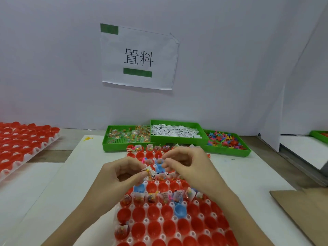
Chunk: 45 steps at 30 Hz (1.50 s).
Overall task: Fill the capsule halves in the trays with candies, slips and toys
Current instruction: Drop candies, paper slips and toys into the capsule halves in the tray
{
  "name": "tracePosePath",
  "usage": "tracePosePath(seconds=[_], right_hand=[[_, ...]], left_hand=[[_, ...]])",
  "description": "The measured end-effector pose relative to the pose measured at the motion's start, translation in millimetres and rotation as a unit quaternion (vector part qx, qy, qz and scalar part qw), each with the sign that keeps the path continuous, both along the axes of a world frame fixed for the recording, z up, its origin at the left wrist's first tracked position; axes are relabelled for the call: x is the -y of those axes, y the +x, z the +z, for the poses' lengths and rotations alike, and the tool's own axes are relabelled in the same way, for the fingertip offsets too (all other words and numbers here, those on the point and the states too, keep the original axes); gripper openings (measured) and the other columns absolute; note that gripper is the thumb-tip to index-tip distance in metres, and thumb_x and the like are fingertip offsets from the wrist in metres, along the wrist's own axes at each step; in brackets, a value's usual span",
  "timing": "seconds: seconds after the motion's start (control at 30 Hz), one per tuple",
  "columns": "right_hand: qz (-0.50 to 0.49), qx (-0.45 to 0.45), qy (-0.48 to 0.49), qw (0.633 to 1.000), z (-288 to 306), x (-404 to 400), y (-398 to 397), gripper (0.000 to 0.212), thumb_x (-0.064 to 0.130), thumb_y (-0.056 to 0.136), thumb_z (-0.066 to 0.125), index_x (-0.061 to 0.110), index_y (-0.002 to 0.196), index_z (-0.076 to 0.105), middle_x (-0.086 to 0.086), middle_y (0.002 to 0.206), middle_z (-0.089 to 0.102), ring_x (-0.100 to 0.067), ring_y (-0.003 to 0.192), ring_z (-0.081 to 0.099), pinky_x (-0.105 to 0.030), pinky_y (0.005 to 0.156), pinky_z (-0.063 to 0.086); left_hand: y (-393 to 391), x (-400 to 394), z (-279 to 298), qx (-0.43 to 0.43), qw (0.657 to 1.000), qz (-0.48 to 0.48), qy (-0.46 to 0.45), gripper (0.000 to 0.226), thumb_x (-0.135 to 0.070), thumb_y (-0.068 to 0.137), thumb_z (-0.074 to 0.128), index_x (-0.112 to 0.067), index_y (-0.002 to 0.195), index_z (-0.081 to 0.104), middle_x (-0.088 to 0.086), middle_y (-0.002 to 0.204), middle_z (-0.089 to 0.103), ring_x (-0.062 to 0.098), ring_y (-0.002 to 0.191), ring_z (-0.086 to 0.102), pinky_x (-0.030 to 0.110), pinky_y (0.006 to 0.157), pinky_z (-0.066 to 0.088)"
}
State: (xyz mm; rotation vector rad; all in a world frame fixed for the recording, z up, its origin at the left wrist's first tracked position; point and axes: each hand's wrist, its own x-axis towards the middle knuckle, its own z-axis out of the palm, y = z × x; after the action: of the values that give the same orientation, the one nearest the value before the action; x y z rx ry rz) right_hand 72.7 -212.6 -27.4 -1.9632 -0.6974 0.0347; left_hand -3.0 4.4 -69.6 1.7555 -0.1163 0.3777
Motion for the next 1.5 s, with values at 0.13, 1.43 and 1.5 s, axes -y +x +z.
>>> tracePosePath(seconds=[0.13,1.43,1.5], right_hand=[[-0.131,0.02,0.003,0.991,16,30,64,0.012,0.013,0.098,0.065,0.019,0.097,0.075,0.004,0.079,0.078,-0.013,0.073,0.075,-0.029,0.069,0.062],[-0.301,0.129,-0.088,0.941,-2,65,157,0.014,0.012,0.094,0.07,0.006,0.104,0.077,-0.006,0.096,0.076,-0.019,0.088,0.069,-0.032,0.082,0.053],[-0.233,0.107,-0.038,0.966,5,49,112,0.009,0.018,0.092,0.073,0.017,0.1,0.078,0.006,0.089,0.076,-0.012,0.083,0.071,-0.03,0.08,0.058]], left_hand=[[3,-2,-4,0.003,1.0,0.01,0.015,0.011,-0.029,0.076,0.081,-0.031,0.087,0.079,0.005,0.083,0.078,0.019,0.074,0.076,0.021,0.071,0.061],[3,-12,-1,0.035,0.994,0.048,0.09,0.008,-0.024,0.08,0.081,-0.027,0.087,0.081,-0.007,0.083,0.078,0.015,0.078,0.075,0.03,0.075,0.062],[2,-9,1,0.046,0.993,0.042,0.097,0.011,-0.03,0.078,0.08,-0.027,0.088,0.081,-0.009,0.083,0.078,0.016,0.08,0.075,0.028,0.075,0.062]])
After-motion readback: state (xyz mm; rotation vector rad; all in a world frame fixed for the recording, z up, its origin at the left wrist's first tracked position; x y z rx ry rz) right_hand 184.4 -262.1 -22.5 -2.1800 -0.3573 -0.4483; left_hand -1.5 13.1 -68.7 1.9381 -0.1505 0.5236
